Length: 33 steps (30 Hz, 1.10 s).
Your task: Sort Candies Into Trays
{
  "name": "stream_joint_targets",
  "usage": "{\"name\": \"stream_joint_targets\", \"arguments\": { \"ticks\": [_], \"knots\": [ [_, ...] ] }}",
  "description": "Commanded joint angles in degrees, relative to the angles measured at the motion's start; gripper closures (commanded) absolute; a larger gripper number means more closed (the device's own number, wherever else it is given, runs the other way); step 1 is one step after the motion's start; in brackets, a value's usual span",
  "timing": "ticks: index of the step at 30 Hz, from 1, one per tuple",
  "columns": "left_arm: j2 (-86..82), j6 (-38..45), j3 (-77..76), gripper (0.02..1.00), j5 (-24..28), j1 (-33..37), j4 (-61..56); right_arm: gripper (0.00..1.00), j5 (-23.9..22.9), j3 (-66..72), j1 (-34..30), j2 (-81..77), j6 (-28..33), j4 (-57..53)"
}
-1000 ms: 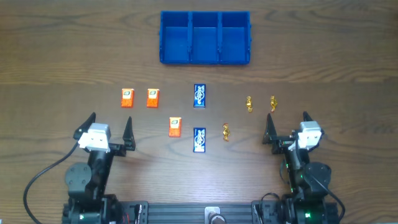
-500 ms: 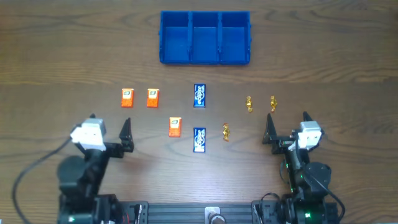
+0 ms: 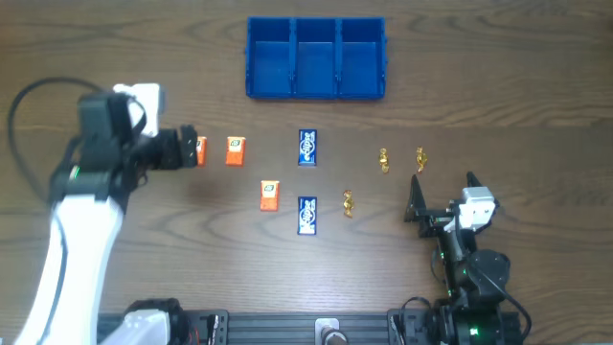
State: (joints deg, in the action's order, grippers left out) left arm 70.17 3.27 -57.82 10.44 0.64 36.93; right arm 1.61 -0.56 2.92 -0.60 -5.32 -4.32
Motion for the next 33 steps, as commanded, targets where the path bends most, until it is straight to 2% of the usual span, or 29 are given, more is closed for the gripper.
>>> {"name": "stream_joint_targets", "arguments": {
  "ticks": [1, 12, 26, 33],
  "knots": [
    [15.6, 4.2, -1.7, 0.020, 2.9, 0.0, -2.7, 0.001, 0.2, 0.1, -0.4, 0.4, 0.7, -0.3],
    [31.5, 6.0, -4.4, 0.018, 1.4, 0.0, -6.7, 0.003, 0.2, 0.1, -0.4, 0.4, 0.7, -0.3],
    [35.5, 8.4, -6.5, 0.020, -2.0, -0.5, -6.1, 0.003, 0.2, 0.1, -0.4, 0.4, 0.7, -0.3],
    [35.5, 8.3, -6.5, 0.056, -3.5, -1.2, -6.1, 0.001, 0.2, 0.1, -0.4, 0.4, 0.7, -0.3]
  ]
}}
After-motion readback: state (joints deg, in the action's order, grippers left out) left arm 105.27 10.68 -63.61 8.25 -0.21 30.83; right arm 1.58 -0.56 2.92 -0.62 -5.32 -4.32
